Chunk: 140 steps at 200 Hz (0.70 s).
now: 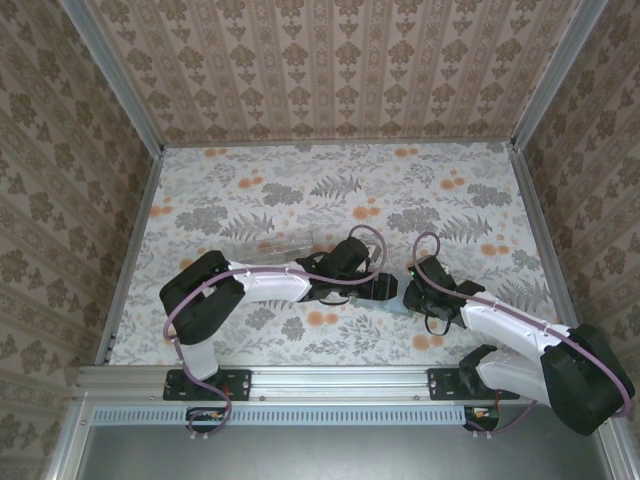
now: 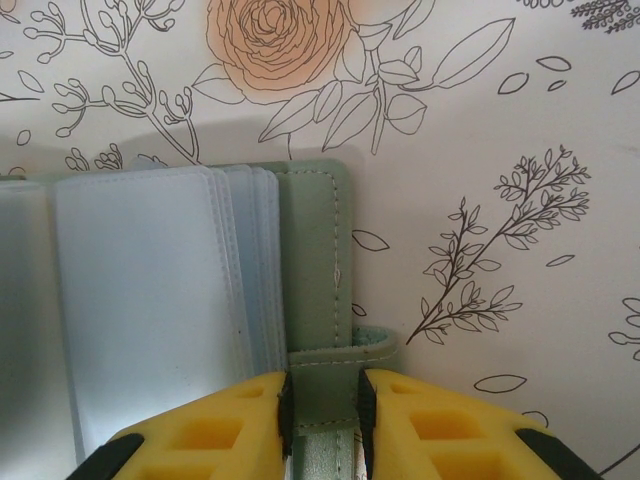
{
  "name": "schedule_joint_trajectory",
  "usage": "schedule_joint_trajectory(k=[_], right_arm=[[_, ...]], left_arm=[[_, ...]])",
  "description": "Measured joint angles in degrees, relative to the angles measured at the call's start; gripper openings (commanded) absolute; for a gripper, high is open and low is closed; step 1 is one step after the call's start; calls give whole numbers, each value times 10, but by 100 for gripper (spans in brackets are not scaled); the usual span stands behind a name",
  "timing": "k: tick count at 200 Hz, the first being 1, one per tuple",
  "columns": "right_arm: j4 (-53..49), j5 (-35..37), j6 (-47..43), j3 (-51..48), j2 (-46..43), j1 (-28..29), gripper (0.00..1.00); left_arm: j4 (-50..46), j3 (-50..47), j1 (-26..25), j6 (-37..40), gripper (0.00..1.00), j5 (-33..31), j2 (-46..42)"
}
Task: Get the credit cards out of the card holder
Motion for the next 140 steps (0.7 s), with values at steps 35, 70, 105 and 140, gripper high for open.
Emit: schedule_joint_trajectory(k=[35, 70, 105, 140], right_arm=[[0, 0, 2, -1, -2, 0, 29], [0, 0, 2, -1, -4, 0, 29], [0, 0, 2, -2, -4, 0, 28], [0, 0, 2, -2, -4, 0, 28]], left_arm=[[-22, 0, 0, 6, 81, -20, -10], [-71, 0, 5, 17, 82, -63, -26], [-94, 2, 6, 24, 81, -78, -27], [-95, 10, 6, 24, 80, -78, -26]])
